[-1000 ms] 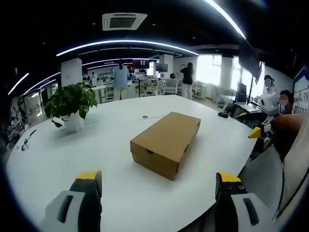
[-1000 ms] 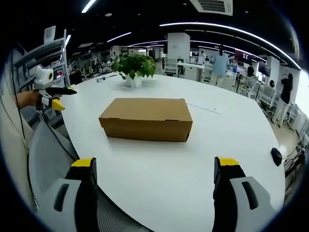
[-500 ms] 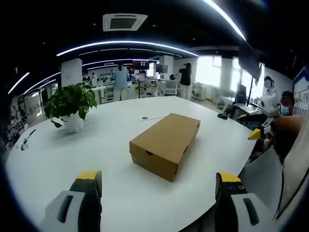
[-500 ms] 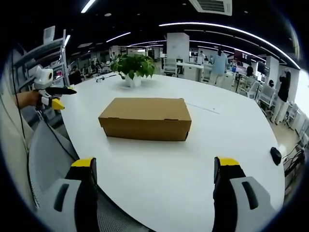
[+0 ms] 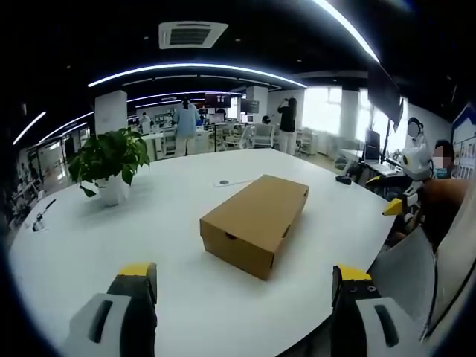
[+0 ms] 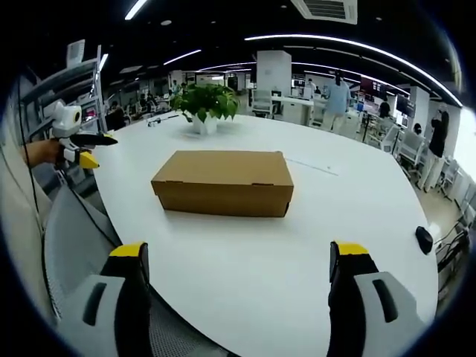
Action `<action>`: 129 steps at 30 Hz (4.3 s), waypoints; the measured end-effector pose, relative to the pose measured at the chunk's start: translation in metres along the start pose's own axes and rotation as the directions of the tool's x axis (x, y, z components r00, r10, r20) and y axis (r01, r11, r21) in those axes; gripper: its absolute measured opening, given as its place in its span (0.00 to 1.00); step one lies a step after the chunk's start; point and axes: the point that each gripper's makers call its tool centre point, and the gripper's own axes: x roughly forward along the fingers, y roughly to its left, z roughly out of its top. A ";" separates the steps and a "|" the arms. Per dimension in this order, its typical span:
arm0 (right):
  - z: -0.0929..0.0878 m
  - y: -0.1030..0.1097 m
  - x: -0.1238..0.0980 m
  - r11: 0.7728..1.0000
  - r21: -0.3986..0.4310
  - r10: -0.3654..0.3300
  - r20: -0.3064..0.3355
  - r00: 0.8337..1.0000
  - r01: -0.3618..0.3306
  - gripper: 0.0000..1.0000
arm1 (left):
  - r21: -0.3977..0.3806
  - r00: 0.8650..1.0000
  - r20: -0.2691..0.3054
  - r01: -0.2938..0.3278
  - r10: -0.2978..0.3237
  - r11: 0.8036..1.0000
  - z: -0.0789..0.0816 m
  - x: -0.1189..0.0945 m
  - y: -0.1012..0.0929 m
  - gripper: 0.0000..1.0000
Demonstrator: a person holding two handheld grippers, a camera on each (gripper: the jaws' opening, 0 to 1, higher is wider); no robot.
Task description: Operate the shoe box by opening the lid, removing the specified soft item, and placing it in the target area until the item is outside and the box remains undamaged.
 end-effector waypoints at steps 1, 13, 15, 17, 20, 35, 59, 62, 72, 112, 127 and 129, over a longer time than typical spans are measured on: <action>0.000 0.000 0.000 1.000 -0.001 0.000 0.000 1.000 0.000 0.96 | 0.000 1.000 -0.001 0.001 -0.001 1.000 0.000 0.000 0.000 1.00; 0.000 -0.003 -0.001 1.000 -0.007 0.001 -0.006 1.000 -0.001 0.96 | 0.001 1.000 -0.007 0.002 -0.002 1.000 0.000 0.002 -0.002 1.00; 0.000 -0.003 -0.001 1.000 -0.009 0.002 -0.008 1.000 -0.002 0.96 | -0.001 1.000 -0.007 0.000 0.000 1.000 0.000 0.002 -0.001 1.00; 0.001 -0.004 -0.001 1.000 -0.011 0.003 -0.008 1.000 -0.003 0.96 | -0.004 1.000 -0.004 -0.001 0.001 1.000 0.000 0.002 -0.001 1.00; 0.001 -0.005 -0.001 1.000 -0.013 0.005 -0.011 1.000 -0.006 0.96 | -0.010 1.000 -0.002 -0.003 0.003 1.000 0.000 0.003 -0.002 1.00; 0.010 -0.012 0.005 0.999 -0.040 0.031 -0.015 0.999 -0.032 0.96 | -0.019 1.000 0.002 -0.016 0.016 1.000 0.001 0.006 -0.002 1.00; 0.020 -0.034 0.026 0.991 -0.098 0.088 -0.050 0.995 -0.092 0.96 | -0.016 1.000 -0.015 -0.002 0.002 1.000 0.002 0.023 -0.015 1.00; 0.020 -0.036 0.029 0.989 -0.111 0.092 -0.060 0.994 -0.098 0.96 | -0.012 1.000 -0.021 0.002 -0.003 1.000 0.002 0.025 -0.018 1.00; 0.028 -0.043 0.041 0.984 -0.136 0.110 -0.069 0.992 -0.119 0.96 | -0.003 1.000 -0.024 -0.008 0.008 1.000 0.005 0.033 -0.022 0.99; 0.029 -0.068 0.098 0.954 -0.216 0.186 -0.114 0.976 -0.207 0.93 | -0.012 0.995 -0.049 -0.084 0.084 0.996 0.004 0.074 -0.014 0.93; 0.027 -0.068 0.128 0.916 -0.284 0.253 -0.143 0.957 -0.284 0.87 | 0.011 0.994 -0.063 -0.087 0.088 0.996 -0.010 0.099 -0.024 0.84; 0.026 -0.069 0.132 0.910 -0.294 0.258 -0.152 0.954 -0.293 0.86 | 0.023 0.994 -0.074 -0.080 0.082 0.997 -0.014 0.103 -0.028 0.80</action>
